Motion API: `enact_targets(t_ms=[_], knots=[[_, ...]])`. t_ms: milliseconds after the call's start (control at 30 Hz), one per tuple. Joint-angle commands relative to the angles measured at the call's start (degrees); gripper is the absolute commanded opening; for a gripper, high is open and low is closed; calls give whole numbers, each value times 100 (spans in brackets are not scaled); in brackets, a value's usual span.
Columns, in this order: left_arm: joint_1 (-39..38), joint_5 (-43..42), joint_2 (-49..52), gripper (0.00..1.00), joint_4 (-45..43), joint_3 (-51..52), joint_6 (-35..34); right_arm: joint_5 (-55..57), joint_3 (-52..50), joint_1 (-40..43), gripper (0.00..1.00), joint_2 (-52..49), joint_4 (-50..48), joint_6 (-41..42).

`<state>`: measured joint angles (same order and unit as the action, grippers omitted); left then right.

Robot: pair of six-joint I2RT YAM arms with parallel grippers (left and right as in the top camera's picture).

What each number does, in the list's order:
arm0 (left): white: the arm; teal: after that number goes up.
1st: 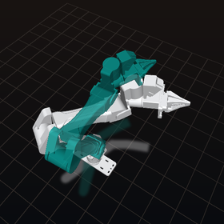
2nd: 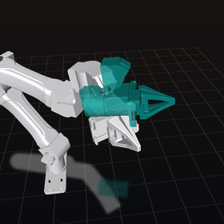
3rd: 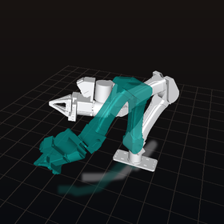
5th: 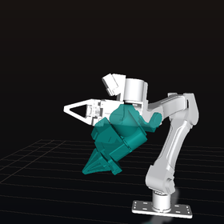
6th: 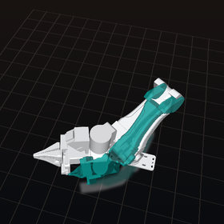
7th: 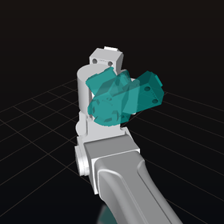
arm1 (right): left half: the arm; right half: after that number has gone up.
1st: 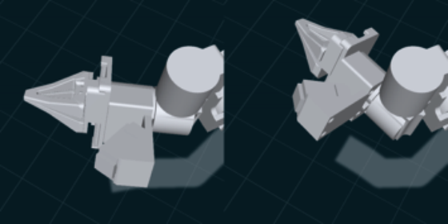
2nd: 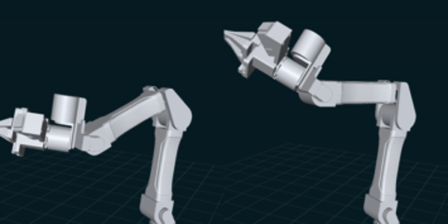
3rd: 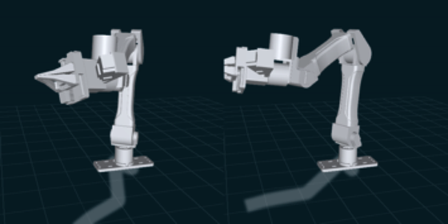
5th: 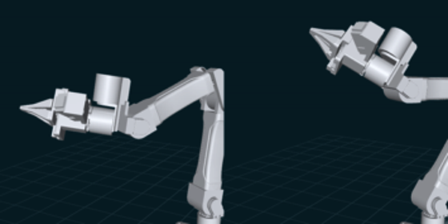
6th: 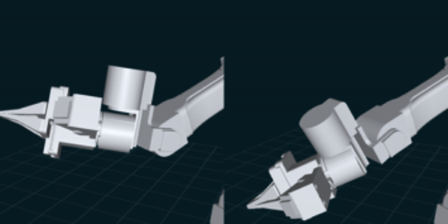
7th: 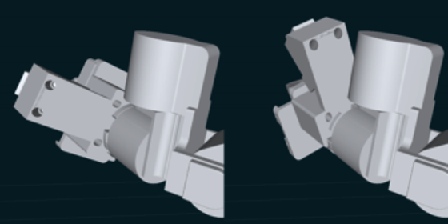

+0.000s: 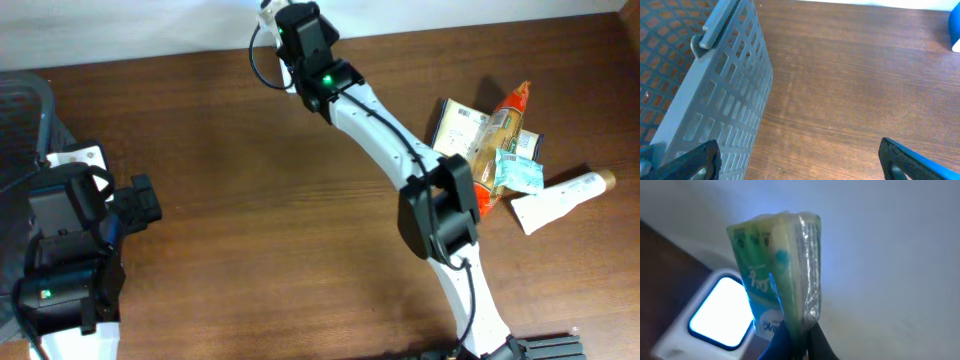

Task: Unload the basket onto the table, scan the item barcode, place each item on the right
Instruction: 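Lift the tissue pack and hold it up to the scanner, then carry the tissue pack right and release it on the item pile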

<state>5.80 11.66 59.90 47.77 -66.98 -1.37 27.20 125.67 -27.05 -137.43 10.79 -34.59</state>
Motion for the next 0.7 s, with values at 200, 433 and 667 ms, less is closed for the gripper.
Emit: enact_targets(t_ms=[200,433,667], knots=[[26,61,-2,99,-9,-68,-57,496,26,11,4,-846,-822,-1318],[26,61,-2,99,-7,-68,-57,498,24,9,4,-846,-822,-1318],[26,61,-2,99,-7,-68,-59,315,24,-92,4,-734,-356,-1250]])
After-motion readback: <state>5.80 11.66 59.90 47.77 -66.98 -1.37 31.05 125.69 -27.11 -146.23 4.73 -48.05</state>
